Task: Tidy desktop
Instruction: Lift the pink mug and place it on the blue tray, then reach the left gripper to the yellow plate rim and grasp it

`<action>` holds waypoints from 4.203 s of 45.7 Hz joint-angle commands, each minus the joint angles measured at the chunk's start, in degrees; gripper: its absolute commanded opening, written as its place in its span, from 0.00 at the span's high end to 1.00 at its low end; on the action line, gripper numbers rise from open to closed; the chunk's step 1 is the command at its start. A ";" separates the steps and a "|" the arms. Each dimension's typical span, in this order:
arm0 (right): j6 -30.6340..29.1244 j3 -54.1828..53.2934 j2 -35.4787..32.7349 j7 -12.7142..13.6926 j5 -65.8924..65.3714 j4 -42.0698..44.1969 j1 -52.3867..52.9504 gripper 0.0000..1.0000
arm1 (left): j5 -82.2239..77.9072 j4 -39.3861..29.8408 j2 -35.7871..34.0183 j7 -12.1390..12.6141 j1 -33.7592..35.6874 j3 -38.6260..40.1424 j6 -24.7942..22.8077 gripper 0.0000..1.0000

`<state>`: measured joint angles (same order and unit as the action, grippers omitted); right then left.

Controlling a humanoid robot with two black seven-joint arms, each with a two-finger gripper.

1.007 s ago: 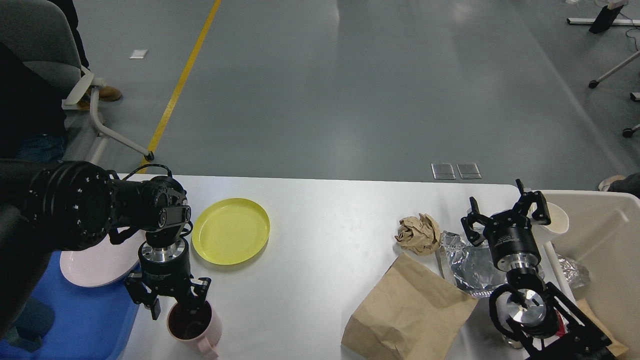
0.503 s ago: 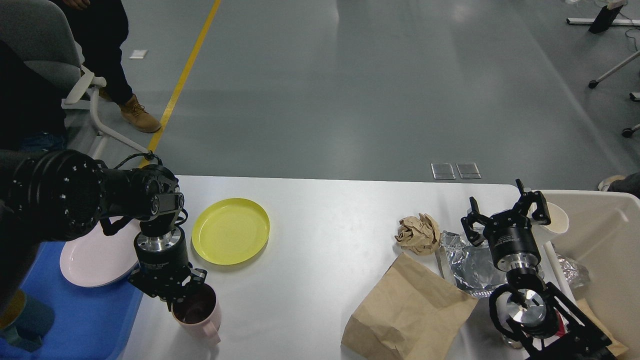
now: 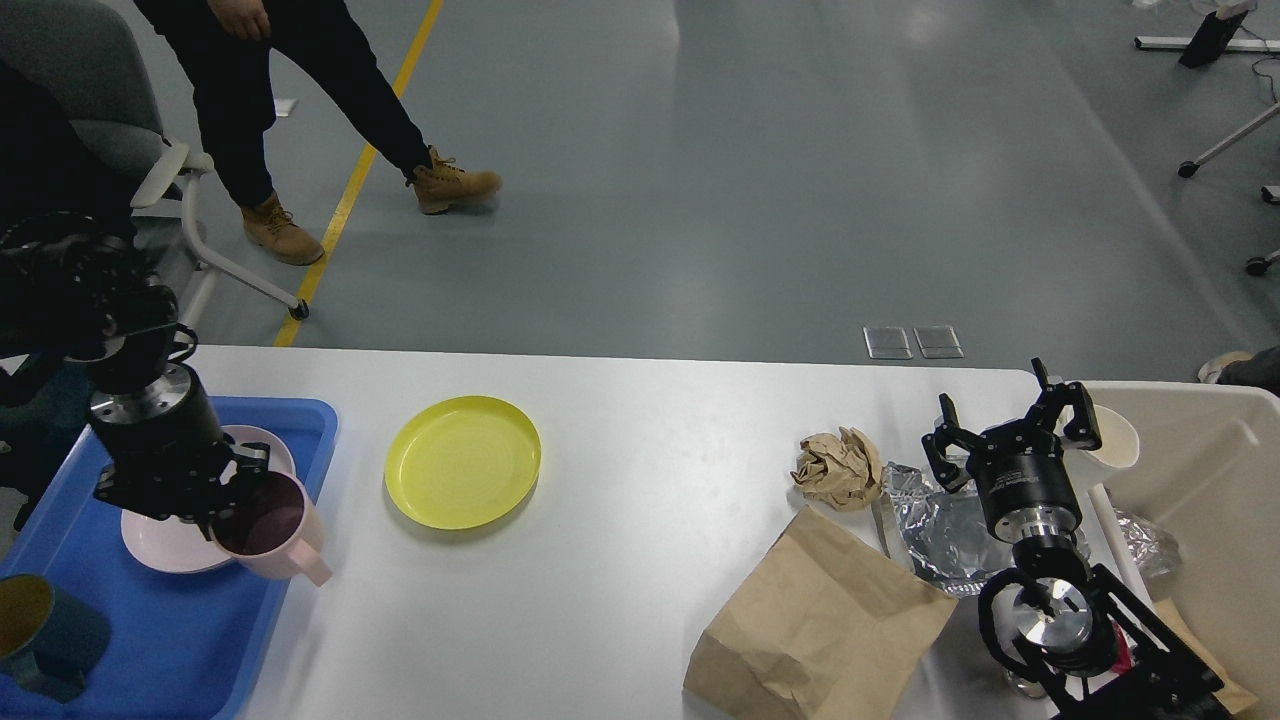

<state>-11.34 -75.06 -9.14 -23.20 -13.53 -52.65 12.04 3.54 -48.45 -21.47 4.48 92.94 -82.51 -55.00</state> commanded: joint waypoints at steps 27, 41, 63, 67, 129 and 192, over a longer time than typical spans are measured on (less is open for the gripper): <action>0.00 0.00 0.00 0.00 0.00 0.00 0.00 0.00 | 0.32 2.92 -5.34 -0.26 -10.85 -2.65 0.00 1.00; 0.00 0.00 0.00 0.00 0.00 0.00 0.00 0.00 | 0.24 3.01 -5.07 0.00 -11.47 -2.65 0.00 0.90; 0.00 0.00 0.00 0.00 0.00 0.00 0.00 0.00 | -0.03 2.92 -5.60 -0.17 -9.54 -2.83 0.00 0.23; 0.00 0.00 0.00 0.00 0.00 0.00 0.00 0.00 | -0.12 2.57 -5.60 -0.17 -6.20 -3.62 0.00 0.13; 0.00 0.00 0.00 0.00 0.00 0.00 0.00 0.00 | -0.38 26.47 15.76 1.06 -22.36 15.19 24.41 0.09; 0.00 0.00 0.00 0.00 0.00 0.00 0.00 0.00 | -0.47 26.38 15.06 6.24 -29.05 22.22 15.54 0.97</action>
<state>-11.33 -75.06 -9.14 -23.20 -13.53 -52.65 12.04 3.17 -21.98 -6.43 10.49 63.93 -60.20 -37.78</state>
